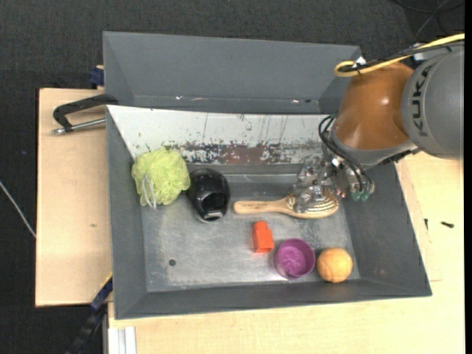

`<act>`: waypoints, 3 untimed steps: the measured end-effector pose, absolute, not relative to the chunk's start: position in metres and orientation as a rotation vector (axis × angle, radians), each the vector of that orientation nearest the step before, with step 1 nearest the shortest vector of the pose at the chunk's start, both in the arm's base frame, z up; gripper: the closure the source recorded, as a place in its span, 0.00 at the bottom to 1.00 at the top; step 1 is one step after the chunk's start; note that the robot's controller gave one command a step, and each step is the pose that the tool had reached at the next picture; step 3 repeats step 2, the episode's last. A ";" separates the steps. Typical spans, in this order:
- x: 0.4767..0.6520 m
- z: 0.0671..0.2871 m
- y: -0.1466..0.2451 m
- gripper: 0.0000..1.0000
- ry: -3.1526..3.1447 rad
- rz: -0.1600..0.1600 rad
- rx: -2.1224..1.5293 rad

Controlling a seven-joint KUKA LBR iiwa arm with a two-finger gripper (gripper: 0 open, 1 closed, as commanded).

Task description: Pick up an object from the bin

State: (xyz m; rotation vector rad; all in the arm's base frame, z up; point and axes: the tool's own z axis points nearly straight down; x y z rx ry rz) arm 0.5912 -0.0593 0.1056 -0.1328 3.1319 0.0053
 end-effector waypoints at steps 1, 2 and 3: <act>0.592 0.120 -0.060 1.00 3.129 0.001 -0.133; 0.593 0.127 -0.060 1.00 3.128 0.000 -0.133; 0.593 0.127 -0.060 1.00 3.128 0.000 -0.133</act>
Offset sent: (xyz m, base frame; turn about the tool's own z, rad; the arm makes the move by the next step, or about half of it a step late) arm 0.0001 0.0000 0.0093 0.0000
